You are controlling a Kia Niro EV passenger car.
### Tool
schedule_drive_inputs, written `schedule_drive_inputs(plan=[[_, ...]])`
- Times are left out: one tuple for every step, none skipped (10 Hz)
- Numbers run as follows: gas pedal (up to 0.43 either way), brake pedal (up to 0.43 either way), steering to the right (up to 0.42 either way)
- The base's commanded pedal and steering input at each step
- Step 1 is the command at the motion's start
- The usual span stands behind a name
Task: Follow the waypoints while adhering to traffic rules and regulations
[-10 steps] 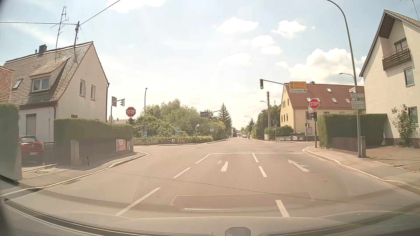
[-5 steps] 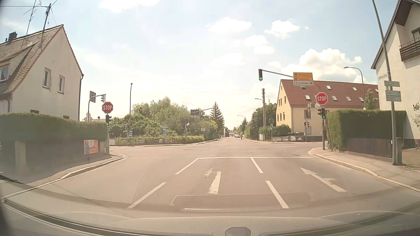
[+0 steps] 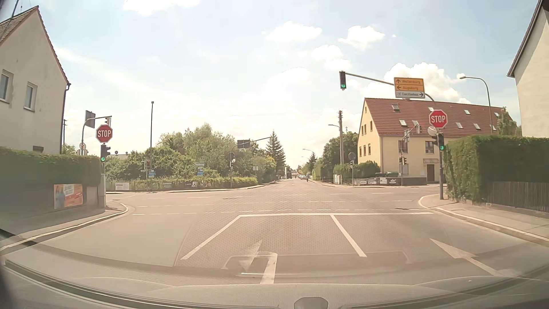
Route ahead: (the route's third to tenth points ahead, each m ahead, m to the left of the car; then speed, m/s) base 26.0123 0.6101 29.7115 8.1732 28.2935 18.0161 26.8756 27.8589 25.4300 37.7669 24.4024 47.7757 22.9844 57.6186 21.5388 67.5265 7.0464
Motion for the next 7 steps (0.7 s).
schedule_drive_inputs(plan=[[0.000, 0.000, 0.017], [0.000, 0.000, 0.014], [0.000, 0.000, 0.011], [0.000, 0.000, 0.011], [0.000, 0.000, 0.011], [0.000, 0.000, 0.011], [0.000, 0.000, 0.011]])
